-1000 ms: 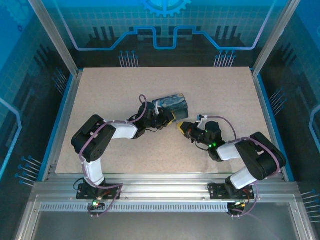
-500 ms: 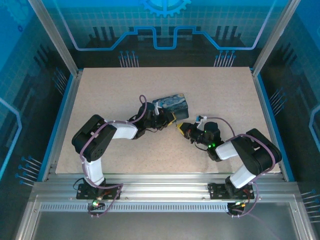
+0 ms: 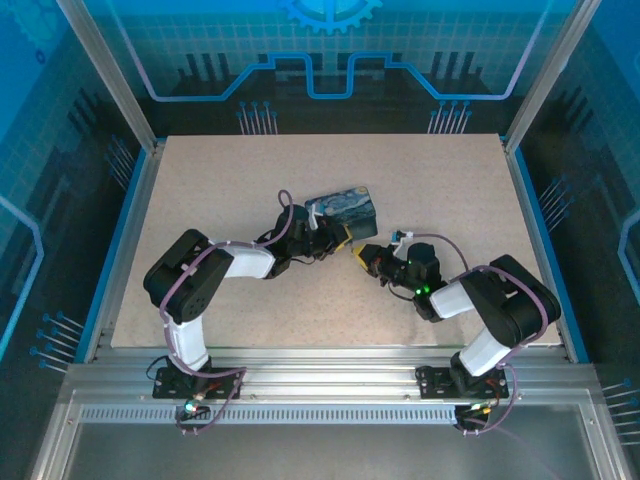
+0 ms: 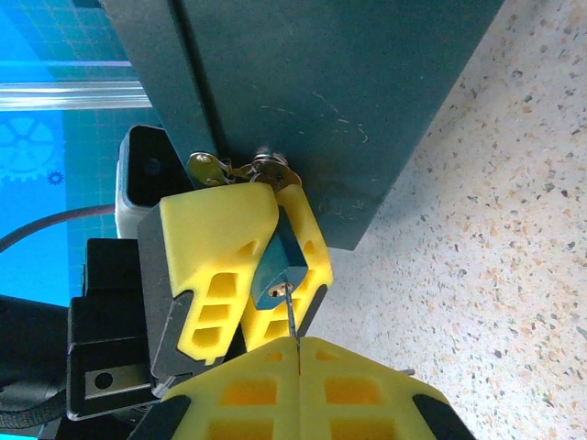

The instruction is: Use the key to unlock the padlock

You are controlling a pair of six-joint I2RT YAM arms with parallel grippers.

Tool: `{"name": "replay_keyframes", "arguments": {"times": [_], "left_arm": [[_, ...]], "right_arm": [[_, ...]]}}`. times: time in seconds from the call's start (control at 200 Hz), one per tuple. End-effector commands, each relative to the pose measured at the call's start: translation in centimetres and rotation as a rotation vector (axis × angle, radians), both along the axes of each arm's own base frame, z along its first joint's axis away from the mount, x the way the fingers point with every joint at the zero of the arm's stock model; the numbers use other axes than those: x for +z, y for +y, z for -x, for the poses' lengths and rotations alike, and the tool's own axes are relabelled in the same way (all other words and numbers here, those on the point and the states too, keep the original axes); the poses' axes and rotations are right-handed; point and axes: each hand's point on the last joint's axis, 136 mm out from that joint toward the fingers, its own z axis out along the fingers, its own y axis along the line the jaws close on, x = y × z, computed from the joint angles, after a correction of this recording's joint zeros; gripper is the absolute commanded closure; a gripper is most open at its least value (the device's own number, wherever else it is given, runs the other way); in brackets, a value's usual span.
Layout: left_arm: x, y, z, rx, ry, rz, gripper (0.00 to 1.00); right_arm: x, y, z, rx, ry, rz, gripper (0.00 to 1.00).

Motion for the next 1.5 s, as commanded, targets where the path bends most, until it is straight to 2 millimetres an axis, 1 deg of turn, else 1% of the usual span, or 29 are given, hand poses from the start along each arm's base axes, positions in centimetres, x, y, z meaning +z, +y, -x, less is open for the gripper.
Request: {"name": "replay_keyframes", "arguments": {"times": [0.0,0.335,0.58,0.71,0.895,1.176,1.351,1.496], "left_arm": [[0.1,-0.2,0.2,-0.019,-0.001,0.032,1.0],[0.2,-0.2,0.2,-0.022,-0.002,0.036,1.0],[0.4,-0.2,0.1,-0.019,-0.005,0.038,1.0],[0.4,-0.2,0.1,-0.02,-0.004,0.042,1.0],[0.3,-0.2,0.4,-0.024,0.0,0.051,1.0],[0.6,-0.4,0.5,-0.034,-0.002,0.074,1.0],[0.8,-0.5,0.5,-0.032,-0.008,0.082,1.0],[1.0,-0.6,0.4,-0.031,-0.013,0.099,1.0]], "right_arm": [[1.4,0.7,-0.5,0.008,-0.051,-0.023,1.0],[2.0,1.2,-0.7,0.021,-0.067,-0.033,1.0],[2.0,1.4,-0.5,0.029,-0.068,-0.034,1.0],[1.6,1.1,-0.6,0.011,-0.058,-0.027,1.0],[1.6,0.8,-1.1,-0.016,-0.056,-0.032,1.0],[2.5,0.7,-1.7,-0.023,-0.066,-0.053,1.0],[2.3,0.8,-1.9,-0.029,-0.019,-0.088,1.0],[1.0,0.5,-1.9,-0.07,0.057,-0.133,1.0]]}}
